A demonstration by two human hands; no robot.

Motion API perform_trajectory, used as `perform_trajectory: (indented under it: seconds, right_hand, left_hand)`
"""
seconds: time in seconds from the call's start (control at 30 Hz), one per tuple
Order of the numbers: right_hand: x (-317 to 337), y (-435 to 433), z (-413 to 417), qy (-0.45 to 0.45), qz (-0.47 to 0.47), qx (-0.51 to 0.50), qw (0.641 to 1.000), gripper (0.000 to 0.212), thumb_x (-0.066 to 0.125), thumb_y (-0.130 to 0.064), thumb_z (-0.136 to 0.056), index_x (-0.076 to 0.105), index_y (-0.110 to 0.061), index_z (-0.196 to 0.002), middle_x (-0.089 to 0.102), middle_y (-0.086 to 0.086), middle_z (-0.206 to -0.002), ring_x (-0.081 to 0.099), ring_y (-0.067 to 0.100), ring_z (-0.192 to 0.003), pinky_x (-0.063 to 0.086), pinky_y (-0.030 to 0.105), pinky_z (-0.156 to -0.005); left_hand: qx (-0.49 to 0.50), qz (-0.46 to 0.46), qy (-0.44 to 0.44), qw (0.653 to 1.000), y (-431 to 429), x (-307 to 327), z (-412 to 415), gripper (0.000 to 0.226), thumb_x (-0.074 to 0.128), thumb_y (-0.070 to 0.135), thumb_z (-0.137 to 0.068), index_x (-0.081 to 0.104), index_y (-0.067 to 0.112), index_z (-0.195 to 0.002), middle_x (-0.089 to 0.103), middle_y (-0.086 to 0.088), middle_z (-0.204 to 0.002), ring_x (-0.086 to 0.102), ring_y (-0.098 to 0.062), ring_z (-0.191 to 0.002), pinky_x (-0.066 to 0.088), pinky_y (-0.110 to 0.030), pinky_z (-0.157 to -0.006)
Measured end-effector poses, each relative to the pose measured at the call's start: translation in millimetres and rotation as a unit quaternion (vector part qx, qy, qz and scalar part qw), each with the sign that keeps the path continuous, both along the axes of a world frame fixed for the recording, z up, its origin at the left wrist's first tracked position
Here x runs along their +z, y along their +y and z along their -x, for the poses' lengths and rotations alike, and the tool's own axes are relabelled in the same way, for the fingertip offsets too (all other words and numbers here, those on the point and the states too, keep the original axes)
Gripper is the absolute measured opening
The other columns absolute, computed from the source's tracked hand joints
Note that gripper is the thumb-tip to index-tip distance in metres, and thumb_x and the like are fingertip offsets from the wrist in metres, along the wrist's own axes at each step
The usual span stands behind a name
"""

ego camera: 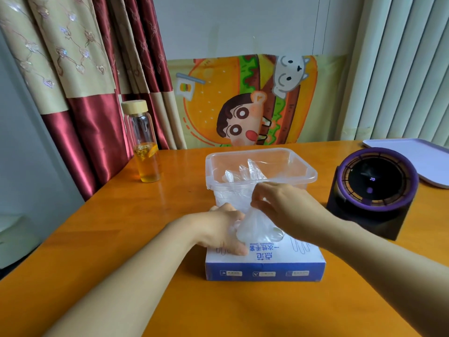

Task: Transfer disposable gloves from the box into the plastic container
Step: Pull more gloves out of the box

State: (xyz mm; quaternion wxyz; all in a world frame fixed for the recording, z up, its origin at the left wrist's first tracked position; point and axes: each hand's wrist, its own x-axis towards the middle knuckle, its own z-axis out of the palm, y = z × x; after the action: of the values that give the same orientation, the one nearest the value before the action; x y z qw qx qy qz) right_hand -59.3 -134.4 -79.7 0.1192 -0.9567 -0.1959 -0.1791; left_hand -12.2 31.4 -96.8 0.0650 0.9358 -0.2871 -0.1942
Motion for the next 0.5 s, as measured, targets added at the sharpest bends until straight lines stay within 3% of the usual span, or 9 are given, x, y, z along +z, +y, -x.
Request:
perform_trajectory:
  seconds: [0.1, 0.17, 0.27, 0.37, 0.43, 0.5]
  right_hand:
    - [12.7, -7.7, -6.1, -0.033, -0.067, 0.000, 0.997, 0.021, 0.049, -0.029, -0.096, 0.061, -0.012, -0.102, 0.066, 0.002, -0.100, 0.062, 0.024, -0.085, 0.051, 0.042, -0.074]
    - [27.2, -10.3, -9.5, -0.079, -0.112, -0.002, 0.991, 0.019, 0.051, -0.023, -0.096, 0.062, -0.009, -0.099, 0.067, 0.005, -0.096, 0.062, 0.025, -0.084, 0.051, 0.042, -0.074]
    - [55.4, -12.4, -13.7, -0.117, -0.162, -0.019, 0.980, 0.019, 0.048, -0.023, -0.097, 0.060, -0.009, -0.101, 0.060, -0.001, -0.088, 0.054, 0.017, -0.079, 0.042, 0.015, -0.064]
    - [82.3, -18.1, -20.8, -0.125, -0.222, -0.051, 0.966, 0.016, 0.047, -0.026, -0.098, 0.056, -0.014, -0.093, 0.052, -0.007, -0.079, 0.047, 0.014, -0.074, 0.032, 0.011, -0.053]
    - [93.1, -22.7, -29.3, -0.122, -0.246, -0.074, 0.959, 0.024, 0.048, -0.030, -0.098, 0.055, -0.010, -0.087, 0.053, -0.003, -0.074, 0.047, 0.015, -0.069, 0.033, 0.011, -0.053]
    - [96.0, -25.9, -36.0, -0.088, -0.284, -0.075, 0.952, 0.037, 0.047, -0.034, -0.098, 0.059, 0.000, -0.088, 0.059, 0.006, -0.071, 0.052, 0.014, -0.059, 0.036, 0.022, -0.050]
  left_hand:
    - [-0.005, -0.014, 0.003, 1.000, 0.3, -1.8, -2.5, 0.083, 0.064, 0.056, -0.082, 0.023, 0.028, -0.149, 0.025, 0.002, -0.149, 0.025, -0.022, -0.136, 0.032, -0.038, -0.108]
    - [-0.007, -0.015, 0.009, 1.000, -0.1, -2.5, -3.4, 0.083, 0.064, 0.057, -0.082, 0.024, 0.026, -0.148, 0.028, 0.001, -0.147, 0.029, -0.021, -0.133, 0.034, -0.037, -0.107]
    - [0.007, 0.001, 0.008, 1.000, 3.2, -5.1, -4.3, 0.085, 0.066, 0.057, -0.080, 0.026, 0.022, -0.146, 0.033, 0.003, -0.144, 0.037, -0.018, -0.128, 0.038, -0.034, -0.105]
    - [0.012, 0.036, -0.001, 0.999, 9.7, -4.5, -0.7, 0.089, 0.068, 0.057, -0.079, 0.023, 0.027, -0.150, 0.030, 0.008, -0.151, 0.039, -0.014, -0.131, 0.037, -0.030, -0.106]
    - [0.011, 0.078, 0.004, 0.997, 15.3, 6.3, 4.1, 0.075, 0.065, 0.054, -0.083, 0.029, 0.036, -0.146, 0.036, 0.016, -0.148, 0.042, -0.008, -0.128, 0.038, -0.025, -0.102]
    - [0.018, 0.165, 0.044, 0.985, 24.9, 27.2, 7.4, 0.052, 0.061, 0.053, -0.086, 0.040, 0.048, -0.133, 0.042, 0.034, -0.131, 0.046, 0.008, -0.116, 0.038, -0.014, -0.097]
